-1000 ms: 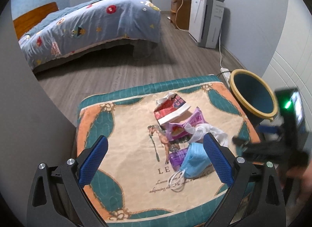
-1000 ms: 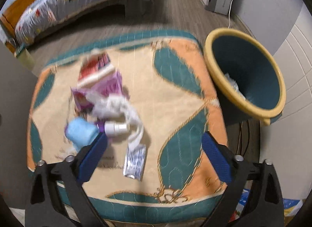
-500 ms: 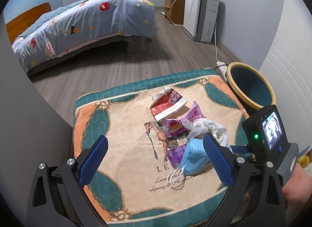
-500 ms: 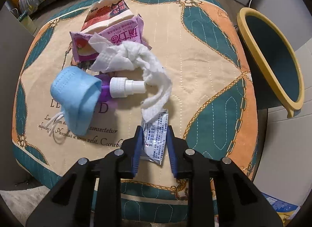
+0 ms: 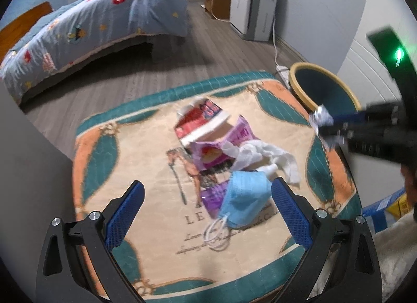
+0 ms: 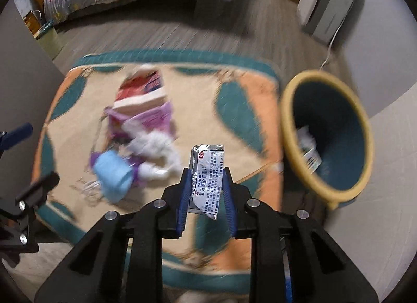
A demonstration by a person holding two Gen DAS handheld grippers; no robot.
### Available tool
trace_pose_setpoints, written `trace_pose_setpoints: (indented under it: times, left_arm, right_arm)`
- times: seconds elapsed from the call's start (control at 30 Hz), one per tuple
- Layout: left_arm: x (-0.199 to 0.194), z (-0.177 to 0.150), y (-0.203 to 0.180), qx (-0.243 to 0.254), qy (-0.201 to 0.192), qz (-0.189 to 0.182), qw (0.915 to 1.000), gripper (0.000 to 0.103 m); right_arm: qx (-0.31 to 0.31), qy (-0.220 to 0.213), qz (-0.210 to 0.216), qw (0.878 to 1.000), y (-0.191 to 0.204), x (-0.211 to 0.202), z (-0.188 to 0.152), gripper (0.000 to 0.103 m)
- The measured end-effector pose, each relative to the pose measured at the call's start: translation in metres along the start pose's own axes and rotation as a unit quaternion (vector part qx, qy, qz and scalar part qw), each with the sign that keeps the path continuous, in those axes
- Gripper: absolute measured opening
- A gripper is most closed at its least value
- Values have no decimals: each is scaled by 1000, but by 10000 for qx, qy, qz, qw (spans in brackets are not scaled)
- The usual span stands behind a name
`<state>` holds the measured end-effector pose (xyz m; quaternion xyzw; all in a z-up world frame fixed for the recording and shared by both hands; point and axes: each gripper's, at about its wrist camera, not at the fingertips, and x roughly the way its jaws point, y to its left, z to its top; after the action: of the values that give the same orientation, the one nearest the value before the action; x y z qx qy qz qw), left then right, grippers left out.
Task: Collect trash
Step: 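Hold the sachet in the right tool while the left tool grasps the blue face mask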
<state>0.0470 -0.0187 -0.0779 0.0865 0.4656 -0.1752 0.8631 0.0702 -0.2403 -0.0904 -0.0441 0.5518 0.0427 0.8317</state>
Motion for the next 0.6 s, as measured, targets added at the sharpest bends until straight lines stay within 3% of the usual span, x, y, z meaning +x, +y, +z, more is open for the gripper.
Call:
trace_pose_setpoints:
  times: [0.1, 0.33, 0.53, 0.6]
  left_arm:
    - [15, -4, -10, 84, 146, -63, 9998, 97]
    - [50, -13, -37, 593, 665, 23, 9960, 94]
    - [68, -14, -51, 755, 977, -178, 9922, 76]
    - [73, -15, -55, 837, 1073, -191, 9905, 66]
  right_arm:
    - [374, 72, 278, 9989, -15, 11, -1, 24]
    - [356, 5, 351, 9987, -16, 12, 9, 24]
    - [111, -47, 232, 9997, -15, 17, 13, 24]
    - [54, -77, 181, 9998, -16, 17, 14, 24]
